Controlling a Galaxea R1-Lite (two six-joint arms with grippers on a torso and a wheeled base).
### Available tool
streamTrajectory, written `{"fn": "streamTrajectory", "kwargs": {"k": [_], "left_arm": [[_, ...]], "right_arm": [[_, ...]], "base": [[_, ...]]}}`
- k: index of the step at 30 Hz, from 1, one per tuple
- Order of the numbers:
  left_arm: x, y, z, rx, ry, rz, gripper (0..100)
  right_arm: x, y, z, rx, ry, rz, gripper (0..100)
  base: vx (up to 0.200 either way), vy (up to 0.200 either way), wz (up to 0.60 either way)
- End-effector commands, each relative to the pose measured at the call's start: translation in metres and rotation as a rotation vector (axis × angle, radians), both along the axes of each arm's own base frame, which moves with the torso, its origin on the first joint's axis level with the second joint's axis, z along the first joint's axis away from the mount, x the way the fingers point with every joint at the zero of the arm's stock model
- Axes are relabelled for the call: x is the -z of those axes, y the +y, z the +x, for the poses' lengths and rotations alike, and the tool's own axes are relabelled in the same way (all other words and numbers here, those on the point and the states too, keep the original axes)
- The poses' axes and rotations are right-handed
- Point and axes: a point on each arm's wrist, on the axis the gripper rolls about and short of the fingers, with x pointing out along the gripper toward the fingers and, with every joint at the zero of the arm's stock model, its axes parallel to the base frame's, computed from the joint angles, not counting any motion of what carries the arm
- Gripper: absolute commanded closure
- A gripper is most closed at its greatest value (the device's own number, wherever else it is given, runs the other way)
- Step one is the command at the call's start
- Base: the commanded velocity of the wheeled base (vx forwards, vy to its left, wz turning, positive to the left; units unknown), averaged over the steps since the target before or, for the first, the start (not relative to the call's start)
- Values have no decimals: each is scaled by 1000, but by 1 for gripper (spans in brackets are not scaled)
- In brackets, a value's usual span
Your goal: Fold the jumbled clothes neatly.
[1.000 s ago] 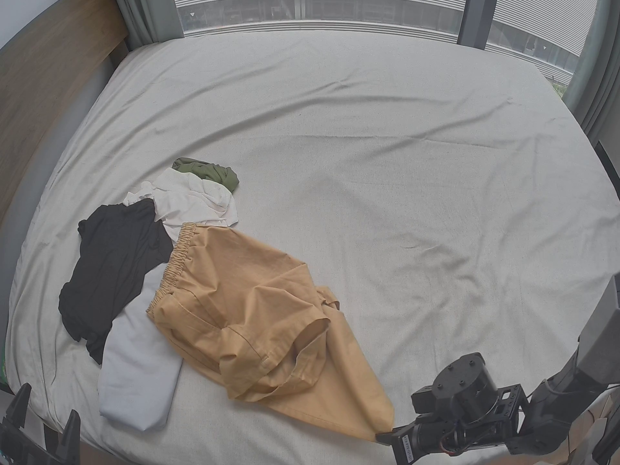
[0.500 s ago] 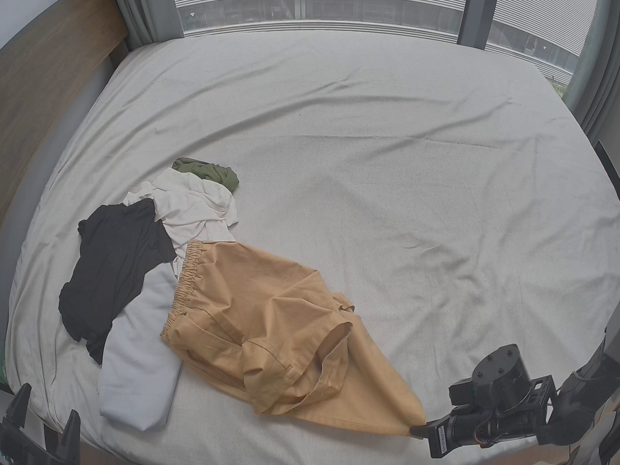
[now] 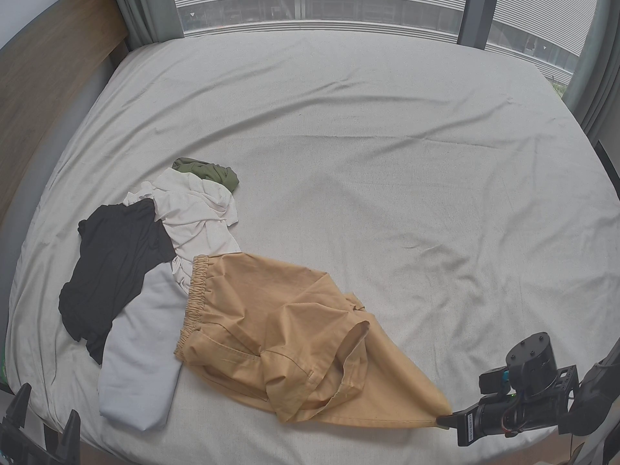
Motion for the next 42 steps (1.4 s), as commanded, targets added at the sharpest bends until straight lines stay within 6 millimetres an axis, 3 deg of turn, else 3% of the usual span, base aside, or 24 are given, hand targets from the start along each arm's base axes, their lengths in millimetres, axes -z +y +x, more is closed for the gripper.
{"fn": "streamTrajectory", "kwargs": {"k": [1,14,42], "left_arm": [[5,0,0,-2,1,0,0],[5,0,0,-2,1,-2,0],[5,0,0,0,1,0,0]], "right_arm": [[-1,-17,4,41,-13,-1,100],[0,-42,14,146,-2,1,100],[-1,-84,-6,362,55,-12,100]], "base": [[0,0,0],[0,0,0],[0,0,0]]}}
